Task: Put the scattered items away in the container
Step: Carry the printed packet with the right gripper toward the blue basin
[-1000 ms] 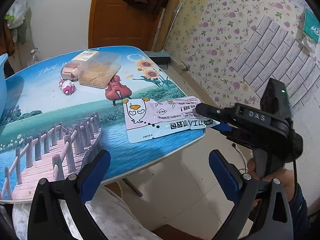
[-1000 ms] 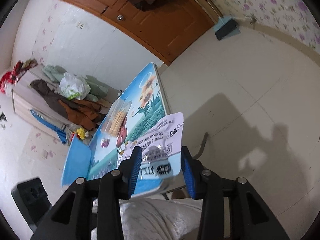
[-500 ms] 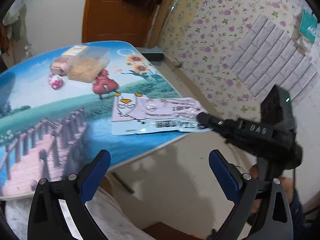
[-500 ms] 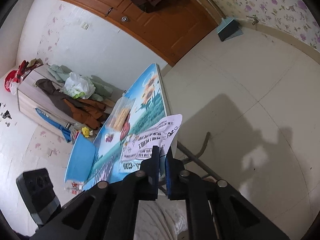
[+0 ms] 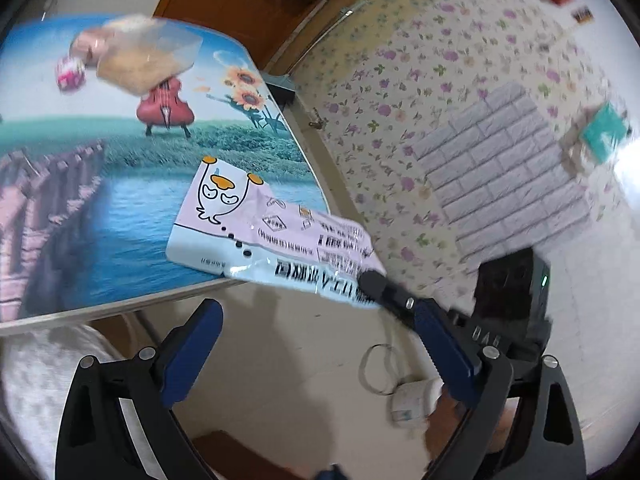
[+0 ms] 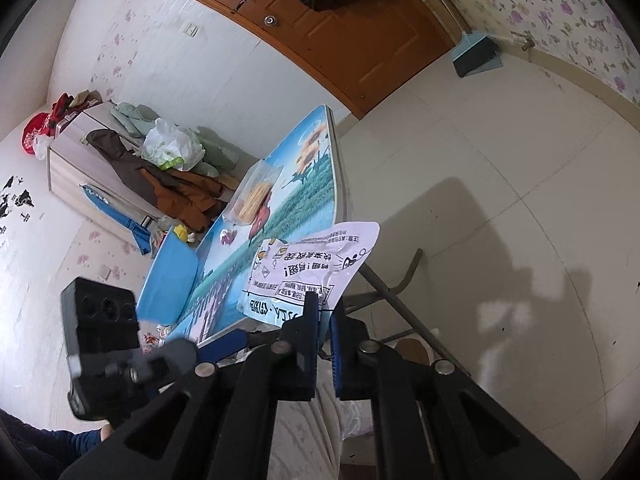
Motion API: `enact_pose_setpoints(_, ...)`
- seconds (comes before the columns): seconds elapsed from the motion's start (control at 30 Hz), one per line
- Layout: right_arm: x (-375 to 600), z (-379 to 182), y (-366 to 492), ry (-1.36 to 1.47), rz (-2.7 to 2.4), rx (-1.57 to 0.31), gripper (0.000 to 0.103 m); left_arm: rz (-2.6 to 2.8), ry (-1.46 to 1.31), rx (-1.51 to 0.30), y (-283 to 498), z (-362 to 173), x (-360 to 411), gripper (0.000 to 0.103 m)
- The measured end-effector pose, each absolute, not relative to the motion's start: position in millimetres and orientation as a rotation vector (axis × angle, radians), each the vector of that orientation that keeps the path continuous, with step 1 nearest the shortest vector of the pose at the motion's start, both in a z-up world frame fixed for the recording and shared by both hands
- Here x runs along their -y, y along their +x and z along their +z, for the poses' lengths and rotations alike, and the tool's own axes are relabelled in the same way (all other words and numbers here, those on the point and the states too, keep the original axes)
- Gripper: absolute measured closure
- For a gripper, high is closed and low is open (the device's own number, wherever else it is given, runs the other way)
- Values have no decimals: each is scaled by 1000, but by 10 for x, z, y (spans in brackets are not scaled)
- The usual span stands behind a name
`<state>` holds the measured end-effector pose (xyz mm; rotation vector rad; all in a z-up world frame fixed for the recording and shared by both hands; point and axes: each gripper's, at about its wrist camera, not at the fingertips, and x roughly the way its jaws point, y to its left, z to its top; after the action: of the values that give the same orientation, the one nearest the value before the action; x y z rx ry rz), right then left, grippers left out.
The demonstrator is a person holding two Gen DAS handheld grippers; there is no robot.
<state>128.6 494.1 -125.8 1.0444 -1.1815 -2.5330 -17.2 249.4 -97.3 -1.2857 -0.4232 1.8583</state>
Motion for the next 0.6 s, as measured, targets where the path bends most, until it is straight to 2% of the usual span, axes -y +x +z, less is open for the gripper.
enact_pose_setpoints(0.13,-4952,-1259,1294,1046,-2531,1168,97,1786,-1373,608,-354,-1188,-2511,11)
enact_pose_setpoints(0.27,-4964,-1273,1280,1051,-2526,1169,97,1770,-1398,707,-465,-1301,-2498,18)
enact_pose_setpoints(0.43,-4970,-1281,1277,1046,-2523,1177,97,1749,-1429,750,-521,-1459,-2491,54)
enact_pose_setpoints(0.6,-4952,-1306,1284,1057,-2528,1156,97,1698,-1413,812,-519,-1515,-2471,64)
